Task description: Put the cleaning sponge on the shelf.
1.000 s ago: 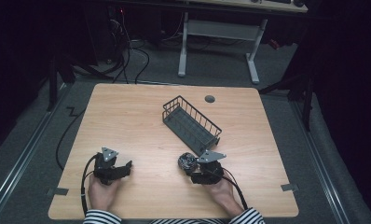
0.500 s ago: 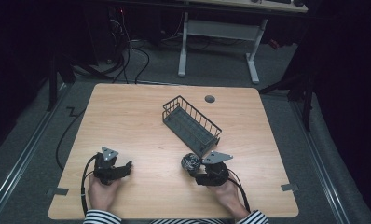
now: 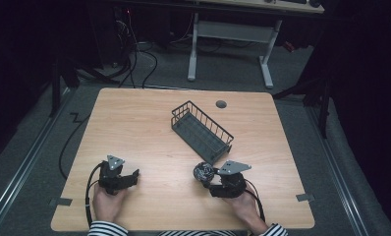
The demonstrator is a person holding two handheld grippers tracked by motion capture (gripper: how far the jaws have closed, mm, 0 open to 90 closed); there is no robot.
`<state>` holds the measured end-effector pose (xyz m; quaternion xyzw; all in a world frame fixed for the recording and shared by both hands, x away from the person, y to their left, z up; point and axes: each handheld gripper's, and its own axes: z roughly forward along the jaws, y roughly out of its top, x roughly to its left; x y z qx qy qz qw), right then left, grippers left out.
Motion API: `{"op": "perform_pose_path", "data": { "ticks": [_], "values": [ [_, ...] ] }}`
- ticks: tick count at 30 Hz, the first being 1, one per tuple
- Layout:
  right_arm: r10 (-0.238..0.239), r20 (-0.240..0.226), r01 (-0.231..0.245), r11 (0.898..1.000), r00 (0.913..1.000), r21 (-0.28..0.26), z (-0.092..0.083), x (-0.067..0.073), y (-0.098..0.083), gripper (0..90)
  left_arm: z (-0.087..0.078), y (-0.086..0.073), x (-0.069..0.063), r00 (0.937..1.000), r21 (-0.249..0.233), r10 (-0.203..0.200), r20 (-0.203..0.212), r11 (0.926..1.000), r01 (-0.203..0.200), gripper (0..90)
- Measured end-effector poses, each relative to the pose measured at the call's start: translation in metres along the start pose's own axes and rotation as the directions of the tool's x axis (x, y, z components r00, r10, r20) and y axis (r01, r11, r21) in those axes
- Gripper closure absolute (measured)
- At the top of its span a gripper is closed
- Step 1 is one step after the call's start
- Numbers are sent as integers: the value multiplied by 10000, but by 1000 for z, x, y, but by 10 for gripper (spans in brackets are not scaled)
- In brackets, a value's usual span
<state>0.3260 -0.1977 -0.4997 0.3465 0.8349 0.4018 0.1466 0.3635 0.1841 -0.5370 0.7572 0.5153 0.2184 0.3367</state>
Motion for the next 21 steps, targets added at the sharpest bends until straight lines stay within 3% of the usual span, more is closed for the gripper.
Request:
{"op": "perform_pose_path", "data": {
  "ticks": [11, 21],
  "values": [
    [-127, -44, 126, 9995, 9999, -298, -19, -1, 8, 391, 0, 0, 0, 10000, -1, 1, 2, 10000, -1, 207],
    [-8, -36, 6, 9981, 10000, -623, -38, -13, 21, 391, 0, 0, 0, 10000, 3, 2, 1, 10000, -2, 207]
  ]
}}
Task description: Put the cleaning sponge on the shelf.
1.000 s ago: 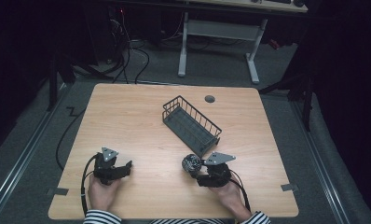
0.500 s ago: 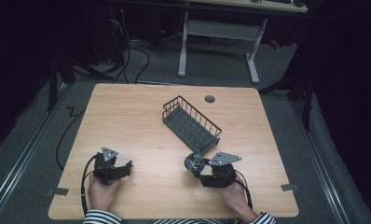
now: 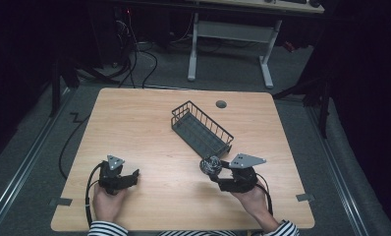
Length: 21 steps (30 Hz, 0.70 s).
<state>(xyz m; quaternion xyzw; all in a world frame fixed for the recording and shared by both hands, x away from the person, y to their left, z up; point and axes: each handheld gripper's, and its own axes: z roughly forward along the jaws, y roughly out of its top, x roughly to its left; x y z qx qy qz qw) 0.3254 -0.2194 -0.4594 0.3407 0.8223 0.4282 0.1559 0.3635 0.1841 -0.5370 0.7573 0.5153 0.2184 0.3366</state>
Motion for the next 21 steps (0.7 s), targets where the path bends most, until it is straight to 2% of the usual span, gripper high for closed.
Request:
{"op": "perform_pose_path", "data": {
  "ticks": [12, 21],
  "values": [
    [234, 369, -221, 9991, 9990, -375, -18, -26, 26, 392, 0, 0, 0, 10000, -1, -1, 0, 10000, 1, 207],
    [505, 646, -479, 9980, 9966, -423, -21, -49, 51, 391, 0, 0, 0, 10000, -5, 1, -2, 10000, -1, 208]
  ]
}}
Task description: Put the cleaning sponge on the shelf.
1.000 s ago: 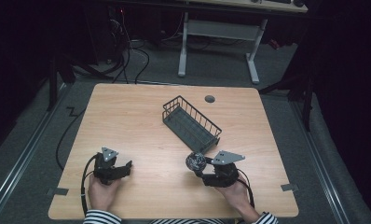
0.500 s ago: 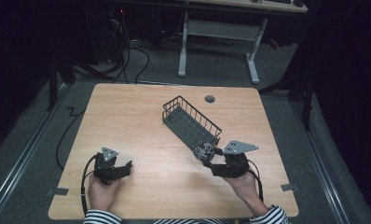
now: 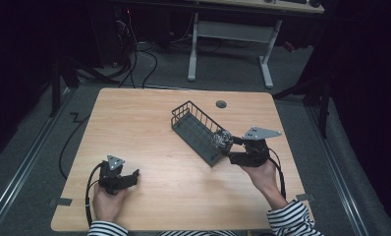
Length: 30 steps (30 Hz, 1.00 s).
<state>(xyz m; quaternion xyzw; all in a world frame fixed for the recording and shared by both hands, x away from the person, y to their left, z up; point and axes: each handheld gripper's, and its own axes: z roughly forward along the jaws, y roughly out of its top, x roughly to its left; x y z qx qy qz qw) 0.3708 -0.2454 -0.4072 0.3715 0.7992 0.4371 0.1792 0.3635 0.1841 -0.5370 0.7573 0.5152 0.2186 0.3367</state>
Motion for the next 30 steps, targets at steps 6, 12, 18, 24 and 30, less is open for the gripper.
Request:
{"op": "perform_pose_path", "data": {
  "ticks": [6, 12, 18, 24, 30],
  "values": [
    [179, 116, -178, 9998, 9998, -53, 5, -11, 15, 391, 0, 0, 0, 10000, 1, -2, 2, 10000, 2, 208],
    [133, 241, -141, 9994, 9996, 320, 19, -17, 26, 391, 0, 0, 0, 10000, 0, -2, 2, 10000, 2, 208],
    [162, 324, -184, 9974, 9993, 704, 39, -22, 34, 391, 0, 0, 0, 10000, 3, -2, 4, 10000, 2, 208],
    [244, 348, -282, 9931, 9991, 1141, 59, -24, 37, 391, 0, 0, 0, 10000, 2, -3, 3, 10000, 3, 208],
    [327, 421, -391, 9862, 9986, 1606, 77, -26, 38, 389, 0, 0, 0, 10000, 2, -2, 6, 10000, 2, 208]
  ]
}}
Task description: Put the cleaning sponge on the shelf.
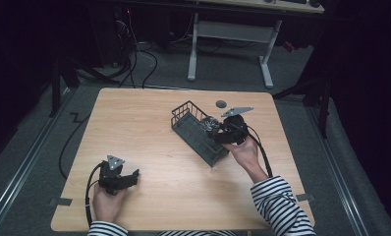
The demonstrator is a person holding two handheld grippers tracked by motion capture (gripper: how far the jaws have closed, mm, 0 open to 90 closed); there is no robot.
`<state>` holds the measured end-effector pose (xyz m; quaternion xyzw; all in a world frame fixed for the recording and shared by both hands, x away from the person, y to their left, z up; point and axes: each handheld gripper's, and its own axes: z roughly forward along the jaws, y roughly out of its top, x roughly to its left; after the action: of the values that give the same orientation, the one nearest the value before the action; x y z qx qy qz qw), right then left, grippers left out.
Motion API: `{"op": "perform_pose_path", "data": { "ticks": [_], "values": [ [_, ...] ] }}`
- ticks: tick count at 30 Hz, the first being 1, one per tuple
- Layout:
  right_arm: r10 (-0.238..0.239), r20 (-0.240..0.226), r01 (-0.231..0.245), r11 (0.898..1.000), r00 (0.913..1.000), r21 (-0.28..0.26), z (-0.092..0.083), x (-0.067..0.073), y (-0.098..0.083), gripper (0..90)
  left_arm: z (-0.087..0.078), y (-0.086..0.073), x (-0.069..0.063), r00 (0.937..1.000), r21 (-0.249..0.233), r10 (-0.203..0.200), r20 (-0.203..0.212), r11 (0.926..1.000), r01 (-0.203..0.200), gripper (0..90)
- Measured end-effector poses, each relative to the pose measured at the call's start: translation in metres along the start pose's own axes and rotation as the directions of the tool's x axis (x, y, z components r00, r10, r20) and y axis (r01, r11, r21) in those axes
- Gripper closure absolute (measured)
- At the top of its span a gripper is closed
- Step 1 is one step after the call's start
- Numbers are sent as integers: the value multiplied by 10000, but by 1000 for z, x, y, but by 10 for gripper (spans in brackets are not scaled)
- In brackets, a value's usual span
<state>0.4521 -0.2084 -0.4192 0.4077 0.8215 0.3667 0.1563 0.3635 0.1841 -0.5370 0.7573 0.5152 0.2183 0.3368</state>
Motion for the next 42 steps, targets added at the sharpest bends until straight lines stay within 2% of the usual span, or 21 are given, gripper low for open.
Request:
{"op": "perform_pose_path", "data": {
  "ticks": [7, 11, 26, 36, 42],
  "values": [
    [85, -34, -84, 9994, 10000, 332, 13, -3, 1, 380, 0, 0, 0, 10000, 0, 0, 1, 10000, 0, 208],
    [340, -9, -339, 9982, 9994, 504, 18, -6, 0, 373, 0, 0, 0, 10000, 22, 28, 24, 10000, -28, 208],
    [337, -299, -320, 9979, 9990, 557, 25, -7, -2, 333, 0, 0, 0, 10000, 20, 26, 23, 10000, -26, 208],
    [412, -291, -409, 9991, 9987, 95, 17, -7, -3, 336, 0, 0, 0, 10000, 0, 15, 15, 10000, -15, 209],
    [422, -144, -424, 9990, 9990, -163, 4, -10, -7, 360, 0, 0, 0, 10000, -2, 16, 16, 10000, -16, 208]
  ]
}}
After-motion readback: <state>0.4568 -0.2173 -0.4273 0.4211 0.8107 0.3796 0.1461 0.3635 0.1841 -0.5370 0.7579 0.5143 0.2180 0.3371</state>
